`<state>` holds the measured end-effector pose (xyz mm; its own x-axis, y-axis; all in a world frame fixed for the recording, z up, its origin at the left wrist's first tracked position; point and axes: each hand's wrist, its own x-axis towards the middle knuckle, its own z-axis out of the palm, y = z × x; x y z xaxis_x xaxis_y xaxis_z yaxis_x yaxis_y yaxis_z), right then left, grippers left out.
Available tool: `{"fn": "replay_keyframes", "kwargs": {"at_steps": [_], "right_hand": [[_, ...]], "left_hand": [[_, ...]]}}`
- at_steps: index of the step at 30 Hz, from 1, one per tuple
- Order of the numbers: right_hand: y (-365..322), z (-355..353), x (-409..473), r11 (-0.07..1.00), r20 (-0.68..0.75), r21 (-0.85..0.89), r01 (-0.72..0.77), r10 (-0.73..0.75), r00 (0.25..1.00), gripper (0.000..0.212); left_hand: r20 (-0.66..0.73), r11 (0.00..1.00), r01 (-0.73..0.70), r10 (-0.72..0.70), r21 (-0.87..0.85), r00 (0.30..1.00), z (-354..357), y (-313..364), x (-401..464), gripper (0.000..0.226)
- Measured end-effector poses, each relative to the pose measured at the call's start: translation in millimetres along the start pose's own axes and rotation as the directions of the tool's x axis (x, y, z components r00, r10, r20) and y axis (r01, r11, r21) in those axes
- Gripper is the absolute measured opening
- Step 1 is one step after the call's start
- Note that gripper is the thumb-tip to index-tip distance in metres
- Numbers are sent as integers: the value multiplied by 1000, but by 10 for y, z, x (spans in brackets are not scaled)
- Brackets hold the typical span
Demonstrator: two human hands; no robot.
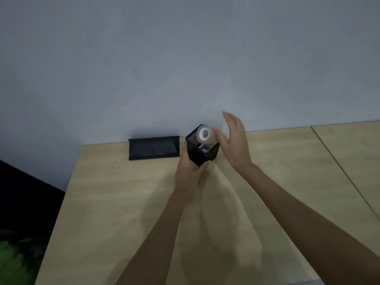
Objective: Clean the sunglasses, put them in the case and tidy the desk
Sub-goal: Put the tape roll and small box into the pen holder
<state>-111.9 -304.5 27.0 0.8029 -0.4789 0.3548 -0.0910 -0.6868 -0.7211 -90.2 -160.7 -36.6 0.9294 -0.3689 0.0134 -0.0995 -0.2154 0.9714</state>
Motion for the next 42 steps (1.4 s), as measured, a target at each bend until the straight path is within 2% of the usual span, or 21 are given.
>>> {"fn": "replay_keyframes", "kwargs": {"at_steps": [3,6,9,12,15,19,23,25,27,29,31,34,36,38,40,42], "right_hand": [[237,23,95,983,-26,-101,-155,153,988,47],[501,15,145,929,101,-261,-263,297,949,58],[649,7,101,908,240,-346,-235,328,914,62],[762,-10,-78,926,307,-353,-133,249,918,44],[828,-63,-261,936,207,-329,-126,201,958,37],[803,-127,-413,950,156,-305,-67,119,980,35],[440,-152,-367,996,-110,-72,-50,42,993,32],[186,-143,-260,999,-158,4,44,-43,986,31],[-13,-111,-156,989,-103,16,150,-147,984,33],[-138,-67,-104,983,20,6,183,-183,983,39],[-143,-29,-114,988,124,-25,154,-150,981,51],[-17,-30,-264,998,123,-39,54,-49,991,60],[118,-28,-466,997,151,-62,-51,59,987,62],[291,-7,-739,980,267,-169,-108,151,952,63],[454,20,-986,936,368,-353,-11,149,918,64],[548,50,-1097,882,407,-460,102,107,907,65]], "left_hand": [[6,999,-38,38,10,999,-15,24,-4,91],[4,999,-44,44,7,999,-24,35,-27,91],[-7,998,-54,54,-23,999,-26,21,-25,81],[-21,998,-45,44,-53,999,-13,-20,-35,74],[-16,997,-31,30,-65,999,1,-69,-30,68],[-6,1000,-8,8,-24,1000,-7,-91,-24,67],[-10,999,-22,21,-24,1000,-4,-78,-22,66],[-20,999,-28,27,-20,999,3,-58,-29,66],[-25,999,-36,36,-20,999,13,-36,-38,68],[-31,998,-56,55,-28,998,21,-11,-53,69],[-36,996,-82,80,-35,996,31,3,-53,70],[-44,997,-83,83,12,996,44,46,-53,66],[-53,989,-80,87,125,995,49,79,-41,68],[-51,959,-57,74,277,996,54,77,7,86],[-41,948,-13,28,318,999,47,91,62,93],[-6,951,0,2,309,1000,18,111,113,86]]}}
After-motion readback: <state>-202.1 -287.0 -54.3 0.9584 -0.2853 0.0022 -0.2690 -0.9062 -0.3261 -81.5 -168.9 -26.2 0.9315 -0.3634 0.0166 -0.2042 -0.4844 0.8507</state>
